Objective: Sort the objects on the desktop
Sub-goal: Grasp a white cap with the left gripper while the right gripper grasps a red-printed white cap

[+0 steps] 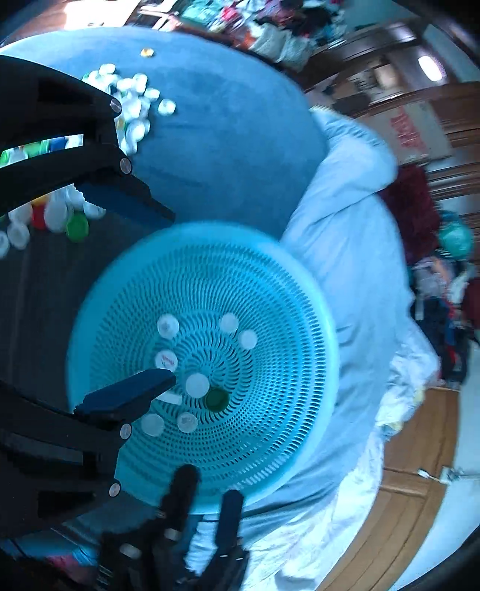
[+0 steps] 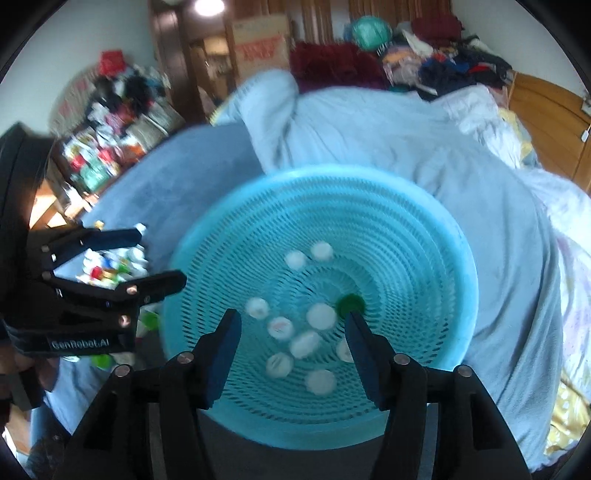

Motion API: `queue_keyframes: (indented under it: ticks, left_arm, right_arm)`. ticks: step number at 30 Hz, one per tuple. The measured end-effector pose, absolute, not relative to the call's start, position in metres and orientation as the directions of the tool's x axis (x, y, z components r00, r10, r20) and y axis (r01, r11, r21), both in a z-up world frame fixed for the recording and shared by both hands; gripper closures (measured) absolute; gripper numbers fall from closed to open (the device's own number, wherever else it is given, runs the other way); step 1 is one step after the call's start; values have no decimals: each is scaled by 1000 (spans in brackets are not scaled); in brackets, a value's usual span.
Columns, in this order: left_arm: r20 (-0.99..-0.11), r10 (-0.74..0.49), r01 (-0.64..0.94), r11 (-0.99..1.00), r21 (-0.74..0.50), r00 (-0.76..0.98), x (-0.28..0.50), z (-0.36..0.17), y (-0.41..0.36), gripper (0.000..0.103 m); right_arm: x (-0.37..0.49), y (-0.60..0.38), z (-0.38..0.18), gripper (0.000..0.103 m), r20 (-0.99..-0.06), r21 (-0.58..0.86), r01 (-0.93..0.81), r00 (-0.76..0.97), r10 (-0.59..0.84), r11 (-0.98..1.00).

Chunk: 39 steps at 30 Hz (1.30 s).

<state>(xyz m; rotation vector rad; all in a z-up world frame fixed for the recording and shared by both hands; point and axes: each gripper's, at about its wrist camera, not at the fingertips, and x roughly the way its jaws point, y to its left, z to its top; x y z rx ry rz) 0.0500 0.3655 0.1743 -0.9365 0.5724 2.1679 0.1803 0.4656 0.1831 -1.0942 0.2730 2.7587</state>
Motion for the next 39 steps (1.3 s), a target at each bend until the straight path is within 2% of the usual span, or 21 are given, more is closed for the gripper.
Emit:
queue_keyframes:
  ticks: [5,12,14,17,25,32,34,35,39]
  left_arm:
    - [-697,440,-686,-721,101,-566,62,157,258,30]
    - [-691,259,-396,-917,43,-674,46,105,72,30]
    - [-714,198,-324,-945,43,-672,40,88,30,31]
    - [-763,192,-285,-959,-11,-618,31,62,-17,36]
    - [-825,254,-408,-913,-31,-505,8,26,-9,60]
    - [-813,255,-433,-901,-5,-523,-7,18,-1,60]
    - [-815,269,-446,-895,-14,-514,-5,20,-2,73]
    - [-812,274,-444,-896,-21,-515,-2,22,-4,76]
    - [-799,291,-404,-912,-66,-526,1,25,-16,76]
  right_arm:
    - [204,412,180,36,-633,118,-112,-774,13,-987]
    - [215,339,141,36,-645,167,20,-754,-125,-986]
    - [212,324,126,36,-676,187,37,-721,-156,-982]
    - [206,313,112,36,-705,189,53,-688,-173,-980]
    - [194,298,114,36,-708,168,56,-688,-160,-984]
    - [185,288,114,36,-716,151,62,-681,-152,-987]
    - [182,284,109,36,-720,155,67,-675,-159,-986]
    - [181,283,105,37,-724,162,68,-670,-165,-984]
    - [167,273,83,37,-744,169,94,-641,-190,-981]
